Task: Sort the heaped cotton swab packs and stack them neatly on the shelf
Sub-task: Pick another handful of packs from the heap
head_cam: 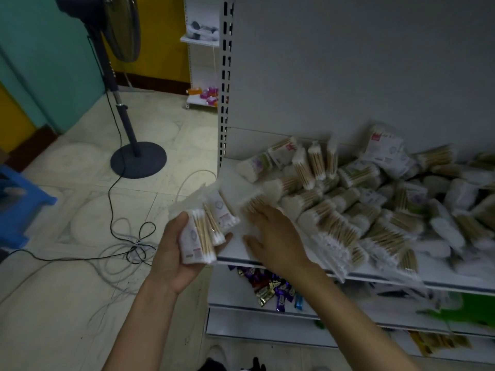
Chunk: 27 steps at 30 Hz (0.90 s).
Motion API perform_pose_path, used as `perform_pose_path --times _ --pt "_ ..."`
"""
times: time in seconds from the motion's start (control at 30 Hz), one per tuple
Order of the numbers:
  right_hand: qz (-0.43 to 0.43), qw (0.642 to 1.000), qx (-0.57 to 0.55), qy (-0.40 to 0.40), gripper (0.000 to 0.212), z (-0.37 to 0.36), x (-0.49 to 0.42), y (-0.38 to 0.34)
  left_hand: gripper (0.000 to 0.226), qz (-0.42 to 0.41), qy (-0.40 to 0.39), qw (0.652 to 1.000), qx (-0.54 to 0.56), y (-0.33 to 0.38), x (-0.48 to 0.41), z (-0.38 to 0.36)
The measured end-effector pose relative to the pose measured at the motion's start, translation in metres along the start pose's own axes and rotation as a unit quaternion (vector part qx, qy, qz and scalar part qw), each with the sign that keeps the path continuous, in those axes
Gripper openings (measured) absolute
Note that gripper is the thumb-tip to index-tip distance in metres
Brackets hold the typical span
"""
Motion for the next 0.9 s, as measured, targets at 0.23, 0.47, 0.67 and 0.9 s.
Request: perform_pose_path --times 0.23,0.47,0.67,0.9 --pt "-0.012 0.999 0.008 0.037 0.049 -0.007 0.012 -0.001 0.068 -0.010 -0.040 0.999 0.027 -0.001 0.002 0.007" --pt "-0.204 0.789 -0.574 0.087 0.025 0.025 0.015 0.002 0.080 0.008 -0.070 0.992 0.102 -0.005 -0.003 0.003" --pt "-0.106 0.808 -0.556 0.165 0.019 0.042 0.023 -0.029 0.084 0.044 -0.087 0.994 0.047 -0.019 -0.008 -0.015" --pt "-0.066 0.872 -0.470 0.118 0.028 0.041 0.029 -0.041 0.079 0.067 -0.048 0.996 0.039 -0.021 -0.014 -0.035"
Point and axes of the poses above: each hand's wrist, its own x-axis away from the middle knuckle, its own z-axis out of the back of the hand, y = z × x, the point moved 2 cm from there along -x, towards the middle knuckle, and after that the axes turned 4 degrees about -y, right-handed, at the moved point
